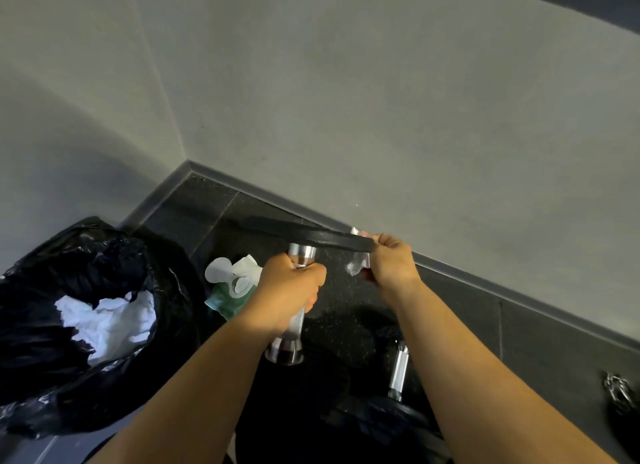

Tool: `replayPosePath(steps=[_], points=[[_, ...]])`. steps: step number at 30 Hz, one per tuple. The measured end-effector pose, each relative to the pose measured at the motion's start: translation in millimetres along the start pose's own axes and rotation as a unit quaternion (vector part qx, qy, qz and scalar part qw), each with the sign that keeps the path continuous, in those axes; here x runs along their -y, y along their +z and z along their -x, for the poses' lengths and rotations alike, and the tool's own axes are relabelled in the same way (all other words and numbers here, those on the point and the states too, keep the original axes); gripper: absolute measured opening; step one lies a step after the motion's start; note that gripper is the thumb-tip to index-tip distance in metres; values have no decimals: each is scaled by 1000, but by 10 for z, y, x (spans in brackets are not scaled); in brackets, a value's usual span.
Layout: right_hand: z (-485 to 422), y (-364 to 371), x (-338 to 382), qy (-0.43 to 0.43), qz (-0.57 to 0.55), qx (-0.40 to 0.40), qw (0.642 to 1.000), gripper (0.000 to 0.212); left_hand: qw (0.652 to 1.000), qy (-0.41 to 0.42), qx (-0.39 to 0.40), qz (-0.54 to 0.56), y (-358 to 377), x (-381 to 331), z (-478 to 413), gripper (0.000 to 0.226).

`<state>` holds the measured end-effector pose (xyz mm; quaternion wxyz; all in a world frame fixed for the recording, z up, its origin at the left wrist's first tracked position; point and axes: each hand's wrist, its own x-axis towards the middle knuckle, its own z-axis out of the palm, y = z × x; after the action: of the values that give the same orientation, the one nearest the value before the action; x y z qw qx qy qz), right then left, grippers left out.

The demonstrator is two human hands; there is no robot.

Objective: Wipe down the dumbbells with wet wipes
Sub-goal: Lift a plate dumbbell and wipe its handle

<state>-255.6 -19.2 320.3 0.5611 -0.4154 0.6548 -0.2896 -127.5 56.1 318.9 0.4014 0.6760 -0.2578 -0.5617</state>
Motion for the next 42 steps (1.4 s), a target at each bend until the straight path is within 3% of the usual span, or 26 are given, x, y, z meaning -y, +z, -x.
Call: replayPosePath(steps=[4,6,10,13,24,28,30,37,42], points=[[140,-80,-240,122,-93,54,987,20,997,-39,55,26,101,84,37,36],[253,-89,-353,169,-88,86,978,24,995,-60,69,44,167,147,59,38],[418,-84,-472,169,-53,130,976,26,989,-108,68,77,289,207,67,14],[456,-99,-551,150,-31,130,980,28,986,-136,42,83,393,250,45,9],[70,-222,-1193,120,22,110,986,26,987,-154,54,0,814,695,-371,17],[-167,-228,-1507,144,0,87,986,32,983,-169,68,-34,953,932,-604,7],[-285,-214,-1635,150,-9,86,985,30,980,-180,65,-53,996,1036,-731,16],[-658,-130,-2011,202,-33,73,976,30,976,-182,82,-89,1081,1440,-1137,11],[-885,-38,-2256,249,-48,49,966,28,975,-198,68,-74,1137,1782,-1406,21]])
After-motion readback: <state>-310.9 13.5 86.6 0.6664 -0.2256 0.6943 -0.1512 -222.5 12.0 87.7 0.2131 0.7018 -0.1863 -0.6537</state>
